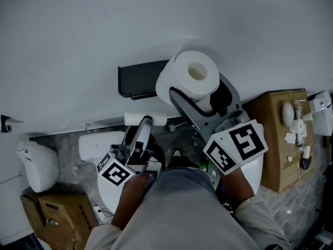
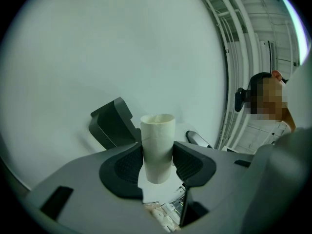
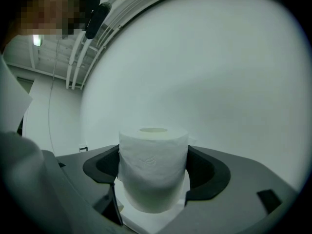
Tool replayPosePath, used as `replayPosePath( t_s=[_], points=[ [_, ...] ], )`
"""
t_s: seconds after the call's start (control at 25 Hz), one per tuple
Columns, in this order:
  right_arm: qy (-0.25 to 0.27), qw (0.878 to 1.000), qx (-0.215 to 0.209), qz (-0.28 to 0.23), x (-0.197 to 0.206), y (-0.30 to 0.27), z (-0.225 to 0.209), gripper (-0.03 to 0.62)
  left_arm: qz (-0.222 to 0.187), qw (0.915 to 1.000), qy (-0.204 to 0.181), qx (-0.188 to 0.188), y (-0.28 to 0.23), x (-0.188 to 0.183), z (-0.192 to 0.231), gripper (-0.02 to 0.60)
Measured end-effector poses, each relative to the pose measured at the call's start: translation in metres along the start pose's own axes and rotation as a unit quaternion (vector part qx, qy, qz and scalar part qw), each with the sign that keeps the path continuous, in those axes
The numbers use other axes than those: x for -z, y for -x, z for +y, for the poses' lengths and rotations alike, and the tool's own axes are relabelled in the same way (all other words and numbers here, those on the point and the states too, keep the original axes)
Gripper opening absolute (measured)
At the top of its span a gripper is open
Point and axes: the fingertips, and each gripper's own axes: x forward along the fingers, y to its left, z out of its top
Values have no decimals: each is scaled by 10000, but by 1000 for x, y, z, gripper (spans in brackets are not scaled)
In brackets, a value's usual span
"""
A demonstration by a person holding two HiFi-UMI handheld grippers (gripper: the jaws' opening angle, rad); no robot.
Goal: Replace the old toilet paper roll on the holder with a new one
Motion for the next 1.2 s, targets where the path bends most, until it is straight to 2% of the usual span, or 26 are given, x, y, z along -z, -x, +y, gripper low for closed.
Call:
replayPosePath(
  t_s=[0.16, 0.44, 0.8, 0.92, 1.0, 1.2],
  points=[
    [-211, 9997, 58, -49, -1, 8, -5, 419, 48, 10000, 33, 42, -1, 1, -1, 181],
    [-952, 9949, 240, -213, 1, 22, -18, 419, 201, 9997, 42, 122, -4, 1, -2, 181],
    [-2031, 9767, 580, -367, 16, 46, -41, 419, 448, 9985, 139, 274, -6, 3, -3, 181],
    [-2556, 9639, 629, -408, 28, 58, -54, 419, 530, 9980, 175, 302, -10, 9, -6, 181],
    [-3009, 9506, 591, -480, 39, 66, -68, 419, 585, 9977, 186, 299, -17, 20, -9, 181],
    [-4189, 9038, 639, -602, 79, 74, -103, 419, 640, 9975, 188, 224, -25, 40, -8, 181]
  ],
)
